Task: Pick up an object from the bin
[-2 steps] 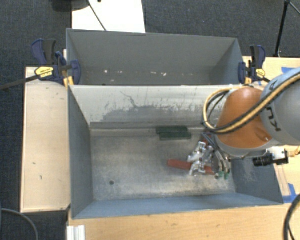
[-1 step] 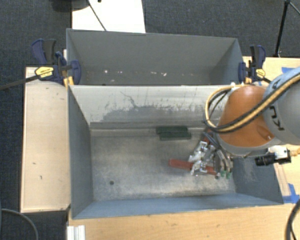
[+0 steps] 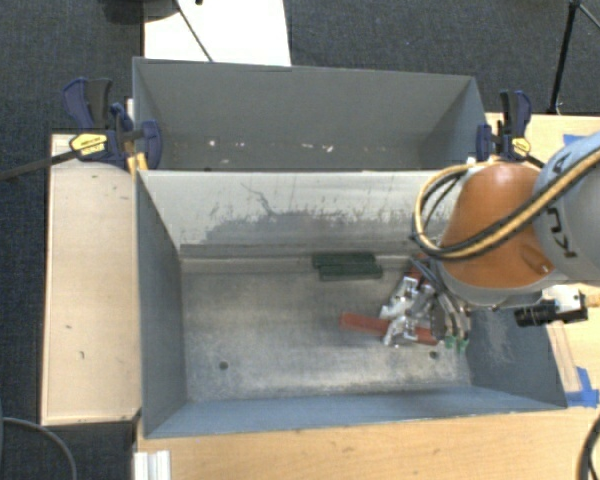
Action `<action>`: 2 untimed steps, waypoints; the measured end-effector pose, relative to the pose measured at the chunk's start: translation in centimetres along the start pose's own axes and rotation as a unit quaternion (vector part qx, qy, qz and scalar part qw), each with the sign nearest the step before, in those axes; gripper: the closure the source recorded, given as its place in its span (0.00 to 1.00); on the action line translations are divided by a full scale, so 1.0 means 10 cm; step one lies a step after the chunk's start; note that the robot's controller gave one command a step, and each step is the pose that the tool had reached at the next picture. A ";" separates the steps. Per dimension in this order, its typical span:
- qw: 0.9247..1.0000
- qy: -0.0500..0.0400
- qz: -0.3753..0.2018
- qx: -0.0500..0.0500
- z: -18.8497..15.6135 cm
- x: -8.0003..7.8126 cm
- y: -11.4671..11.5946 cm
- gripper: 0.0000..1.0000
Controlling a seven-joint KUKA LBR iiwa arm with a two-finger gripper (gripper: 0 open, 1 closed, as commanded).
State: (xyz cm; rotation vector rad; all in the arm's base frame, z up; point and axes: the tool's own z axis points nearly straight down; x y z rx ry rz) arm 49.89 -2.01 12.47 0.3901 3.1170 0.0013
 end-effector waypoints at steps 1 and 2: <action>1.000 -0.001 0.000 0.000 -0.09 -0.01 0.00 1.00; 1.000 -0.002 -0.001 0.000 -0.15 -0.01 0.00 1.00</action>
Offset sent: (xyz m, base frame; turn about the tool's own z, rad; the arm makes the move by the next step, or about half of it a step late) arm 0.0000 0.0002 0.0128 0.0000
